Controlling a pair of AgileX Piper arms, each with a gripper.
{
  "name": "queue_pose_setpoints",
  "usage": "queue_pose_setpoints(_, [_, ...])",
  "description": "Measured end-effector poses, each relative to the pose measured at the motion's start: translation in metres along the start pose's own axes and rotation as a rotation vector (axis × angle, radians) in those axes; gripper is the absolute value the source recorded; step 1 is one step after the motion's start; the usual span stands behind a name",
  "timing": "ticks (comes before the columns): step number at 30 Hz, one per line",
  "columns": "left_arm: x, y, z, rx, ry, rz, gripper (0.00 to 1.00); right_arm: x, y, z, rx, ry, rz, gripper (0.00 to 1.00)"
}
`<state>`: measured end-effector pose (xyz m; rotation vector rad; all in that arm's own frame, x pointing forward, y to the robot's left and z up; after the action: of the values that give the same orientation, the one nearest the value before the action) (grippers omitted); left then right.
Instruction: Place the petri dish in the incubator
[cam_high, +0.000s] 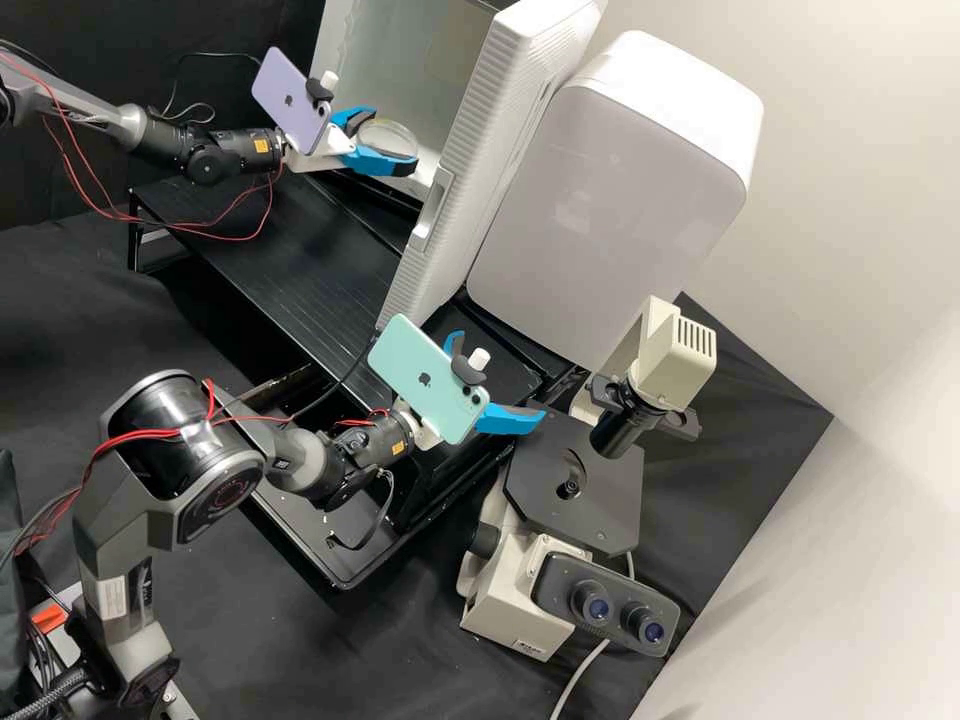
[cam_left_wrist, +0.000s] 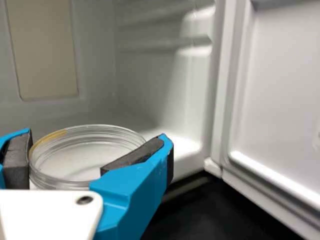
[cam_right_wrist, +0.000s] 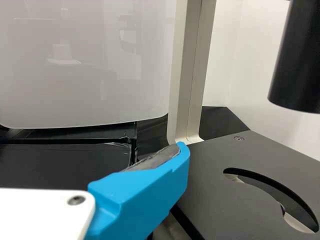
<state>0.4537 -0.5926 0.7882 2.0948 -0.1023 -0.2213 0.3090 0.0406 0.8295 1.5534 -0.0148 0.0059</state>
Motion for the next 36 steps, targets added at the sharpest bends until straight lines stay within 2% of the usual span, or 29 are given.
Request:
queue_pose_setpoints(5, [0.011, 0.000, -0.001, -0.009, 0.022, 0.013, 0.00, 0.000, 0.000, 0.000, 0.000, 0.000, 0.000, 1.00])
queue_pose_setpoints(7, [0.015, -0.004, -0.003, -0.003, 0.035, -0.012, 0.00, 0.000, 0.000, 0.000, 0.000, 0.000, 0.000, 1.00])
queue_pose_setpoints(14, [0.036, -0.014, -0.006, -0.010, 0.103, -0.052, 0.00, 0.000, 0.000, 0.000, 0.000, 0.000, 0.000, 1.00])
queue_pose_setpoints(15, [0.038, -0.015, -0.006, -0.001, 0.108, -0.054, 0.00, 0.000, 0.000, 0.000, 0.000, 0.000, 0.000, 1.00])
queue_pose_setpoints(21, [0.055, -0.010, -0.007, 0.028, 0.163, -0.045, 0.00, 0.000, 0.000, 0.000, 0.000, 0.000, 0.000, 1.00])
queue_pose_setpoints(22, [0.058, -0.010, -0.008, 0.019, 0.174, -0.045, 0.00, 0.000, 0.000, 0.000, 0.000, 0.000, 0.000, 1.00])
queue_pose_setpoints(23, [0.060, -0.010, -0.007, 0.030, 0.180, -0.048, 0.00, 0.000, 0.000, 0.000, 0.000, 0.000, 0.000, 1.00])
queue_pose_setpoints(24, [0.061, -0.008, -0.006, 0.020, 0.188, -0.048, 0.00, 0.000, 0.000, 0.000, 0.000, 0.000, 0.000, 1.00])
queue_pose_setpoints(28, [0.069, -0.007, -0.003, 0.030, 0.210, -0.056, 0.00, 0.000, 0.000, 0.000, 0.000, 0.000, 0.000, 1.00])
queue_pose_setpoints(30, [0.073, -0.005, -0.003, 0.020, 0.222, -0.056, 0.00, 0.000, 0.000, 0.000, 0.000, 0.000, 0.000, 1.00])
queue_pose_setpoints(36, [0.080, -0.002, 0.001, 0.045, 0.231, -0.066, 0.00, 0.000, 0.000, 0.000, 0.000, 0.000, 0.000, 1.00])
